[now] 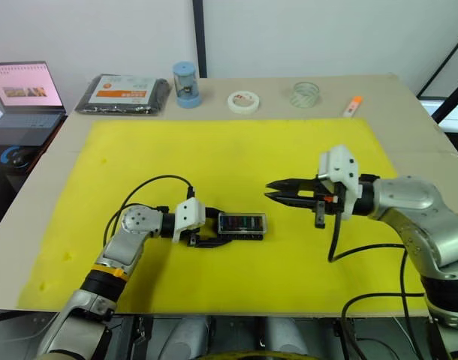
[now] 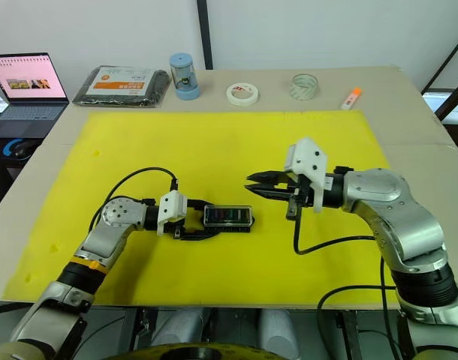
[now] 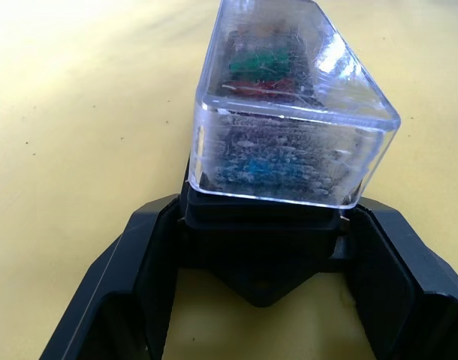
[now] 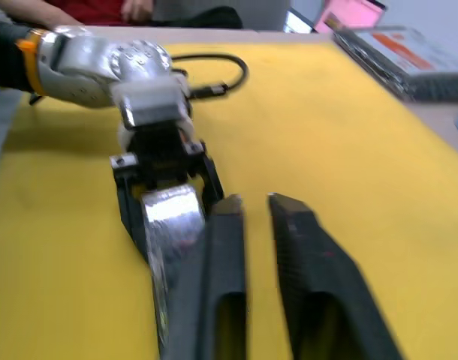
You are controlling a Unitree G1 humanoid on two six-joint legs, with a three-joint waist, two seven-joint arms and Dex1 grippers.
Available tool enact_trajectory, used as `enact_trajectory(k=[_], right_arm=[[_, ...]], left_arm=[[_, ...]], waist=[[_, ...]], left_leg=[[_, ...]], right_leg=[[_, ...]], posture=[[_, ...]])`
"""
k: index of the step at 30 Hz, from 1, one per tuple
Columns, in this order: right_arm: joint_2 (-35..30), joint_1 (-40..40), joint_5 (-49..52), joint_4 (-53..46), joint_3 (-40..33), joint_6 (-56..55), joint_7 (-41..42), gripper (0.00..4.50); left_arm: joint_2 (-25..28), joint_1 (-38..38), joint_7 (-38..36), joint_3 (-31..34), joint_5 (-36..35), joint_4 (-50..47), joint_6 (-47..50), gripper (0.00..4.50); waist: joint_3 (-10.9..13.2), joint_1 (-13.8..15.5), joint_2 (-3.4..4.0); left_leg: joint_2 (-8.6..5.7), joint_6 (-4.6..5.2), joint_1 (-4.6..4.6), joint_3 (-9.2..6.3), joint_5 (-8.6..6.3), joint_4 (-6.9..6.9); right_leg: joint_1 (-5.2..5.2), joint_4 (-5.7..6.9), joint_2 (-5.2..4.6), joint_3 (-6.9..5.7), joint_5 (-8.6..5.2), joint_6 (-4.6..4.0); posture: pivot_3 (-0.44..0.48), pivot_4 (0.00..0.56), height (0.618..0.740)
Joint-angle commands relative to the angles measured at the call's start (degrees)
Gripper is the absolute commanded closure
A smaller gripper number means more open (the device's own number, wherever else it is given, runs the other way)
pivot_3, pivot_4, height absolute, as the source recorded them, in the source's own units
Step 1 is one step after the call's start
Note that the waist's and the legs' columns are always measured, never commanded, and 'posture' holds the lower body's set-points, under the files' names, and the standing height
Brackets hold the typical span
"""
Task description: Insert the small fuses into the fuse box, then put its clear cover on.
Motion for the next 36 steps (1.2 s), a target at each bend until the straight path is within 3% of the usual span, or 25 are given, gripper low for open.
enact_trajectory(k=[1, 6, 10, 13, 28, 36], right_arm=[[0.26, -1.67, -0.85, -3.11, 2.60, -0.94, -0.43, 4.45], [1.67, -3.84, -7.55, 0.15, 10.17, -3.65, -1.45, 4.45], [3.25, -5.91, -18.29, 8.63, 21.95, 1.62, -5.82, 4.45], [4.09, -4.89, -18.54, 11.80, 25.65, 6.03, -4.30, 4.45], [6.65, -7.54, -19.58, 12.51, 17.21, -1.29, -6.46, 4.45], [4.71, -8.90, -13.32, 11.49, 5.62, -2.82, -4.18, 4.45]], left_arm=[[0.02, -0.62, -0.44, -0.58, 0.29, 0.71, 0.04, 1.75], [0.01, -0.77, -0.49, -0.53, 0.24, 0.61, 0.27, 1.75], [0.16, -0.28, -0.58, -0.82, 0.29, -0.10, 0.60, 1.75], [0.02, -0.09, -0.37, -0.97, 0.30, -0.71, 1.11, 1.75], [0.34, 0.65, 0.36, -0.22, 0.02, -1.09, 1.84, 1.75], [-0.63, -0.42, 1.27, 1.57, -4.01, -2.29, 9.83, 1.75]], waist=[[0.00, -0.03, 0.00], [0.00, -0.12, 0.00], [-0.02, -0.09, -0.04], [-0.11, -0.12, -0.02], [-0.12, -0.17, -0.04], [-0.11, -0.11, -0.03]], left_leg=[[0.00, 0.00, 0.00, 0.01, 0.00, 0.00], [0.00, 0.00, 0.04, 0.01, 0.00, 0.00], [0.01, -0.01, 0.06, 0.02, 0.01, 0.00], [-0.01, -0.01, 0.05, 0.05, 0.01, -0.03], [0.01, 0.01, 0.05, 0.02, 0.00, -0.03], [0.00, 0.00, 0.03, 0.01, 0.00, -0.02]], right_leg=[[0.00, 0.00, 0.00, 0.00, 0.00, 0.00], [0.00, 0.03, 0.02, -0.02, 0.00, 0.00], [-0.01, 0.07, 0.04, -0.03, 0.00, 0.00], [-0.04, 0.06, 0.03, 0.00, 0.00, 0.00], [-0.04, 0.04, 0.05, -0.02, 0.00, 0.00], [-0.05, 0.06, 0.04, -0.02, 0.00, 0.00]], posture=[[0.000, 0.150, 0.740], [0.000, 0.150, 0.740], [0.000, 0.150, 0.740], [0.000, 0.150, 0.740], [0.000, 0.150, 0.740], [0.000, 0.150, 0.740]])
